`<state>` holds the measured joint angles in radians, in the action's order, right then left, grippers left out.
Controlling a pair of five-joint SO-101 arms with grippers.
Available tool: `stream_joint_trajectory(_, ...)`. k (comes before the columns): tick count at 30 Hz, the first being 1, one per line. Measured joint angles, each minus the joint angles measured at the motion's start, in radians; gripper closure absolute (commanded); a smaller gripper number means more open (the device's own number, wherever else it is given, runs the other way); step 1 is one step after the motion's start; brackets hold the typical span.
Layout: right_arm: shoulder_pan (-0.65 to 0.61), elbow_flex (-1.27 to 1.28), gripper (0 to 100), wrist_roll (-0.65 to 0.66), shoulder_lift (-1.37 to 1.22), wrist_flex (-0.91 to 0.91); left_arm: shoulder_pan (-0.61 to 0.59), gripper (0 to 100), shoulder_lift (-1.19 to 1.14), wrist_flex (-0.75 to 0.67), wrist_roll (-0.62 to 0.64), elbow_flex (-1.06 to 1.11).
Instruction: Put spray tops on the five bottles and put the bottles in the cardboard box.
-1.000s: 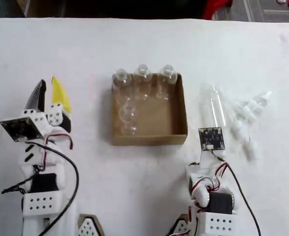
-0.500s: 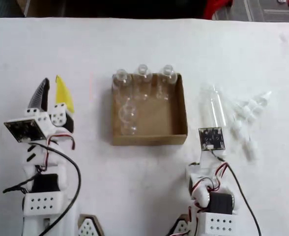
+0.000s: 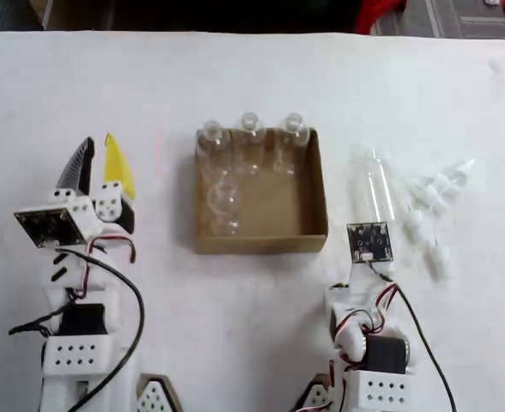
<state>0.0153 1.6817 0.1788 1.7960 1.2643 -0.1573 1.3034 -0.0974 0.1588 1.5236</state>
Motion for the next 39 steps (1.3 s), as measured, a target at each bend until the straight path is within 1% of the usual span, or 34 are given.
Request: stream_joint_trajectory(39, 0.000, 0.000, 98.2, 0.000, 0.000, 0.000, 0.000, 91, 0.006, 0.000, 0.000, 0.017)
